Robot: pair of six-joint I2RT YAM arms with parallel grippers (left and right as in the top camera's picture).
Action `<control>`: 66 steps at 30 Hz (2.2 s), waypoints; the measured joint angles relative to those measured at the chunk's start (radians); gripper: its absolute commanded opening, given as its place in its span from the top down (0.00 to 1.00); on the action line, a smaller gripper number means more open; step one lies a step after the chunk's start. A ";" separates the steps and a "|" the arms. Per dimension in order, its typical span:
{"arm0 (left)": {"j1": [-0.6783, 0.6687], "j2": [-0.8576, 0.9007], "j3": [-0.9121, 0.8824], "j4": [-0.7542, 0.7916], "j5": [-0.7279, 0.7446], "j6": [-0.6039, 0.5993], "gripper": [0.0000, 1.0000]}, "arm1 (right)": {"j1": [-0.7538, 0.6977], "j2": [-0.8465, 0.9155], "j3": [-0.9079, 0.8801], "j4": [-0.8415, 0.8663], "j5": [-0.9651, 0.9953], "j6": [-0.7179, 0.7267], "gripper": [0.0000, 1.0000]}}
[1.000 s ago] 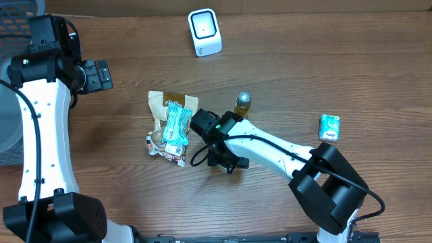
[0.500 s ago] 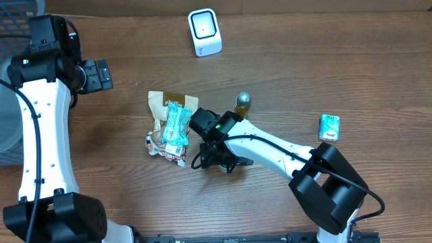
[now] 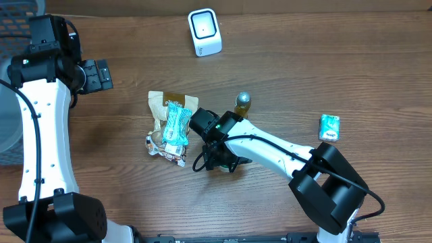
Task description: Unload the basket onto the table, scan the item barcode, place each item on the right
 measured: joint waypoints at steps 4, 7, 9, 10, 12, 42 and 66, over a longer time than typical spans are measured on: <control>0.000 0.000 0.000 0.000 0.000 0.000 0.01 | 0.000 0.000 0.000 -0.008 0.006 0.002 0.19; 0.000 0.000 0.000 0.000 0.000 0.000 0.00 | 0.000 0.000 0.000 -0.018 0.006 0.011 0.19; 0.000 0.000 0.000 0.000 0.000 0.000 0.01 | 0.000 0.000 0.000 -0.023 0.006 0.028 0.22; 0.000 0.000 0.000 0.000 0.000 0.000 0.01 | 0.000 0.000 0.000 -0.025 0.006 0.037 0.25; 0.000 0.000 0.000 0.000 0.000 0.000 0.00 | 0.000 0.000 0.000 -0.029 0.006 0.062 0.35; 0.000 0.000 0.000 0.000 0.000 0.000 0.01 | 0.000 0.000 0.000 0.003 -0.004 0.199 0.14; 0.000 0.000 0.000 0.000 0.000 0.000 0.00 | 0.000 0.000 0.000 0.022 0.010 0.200 0.16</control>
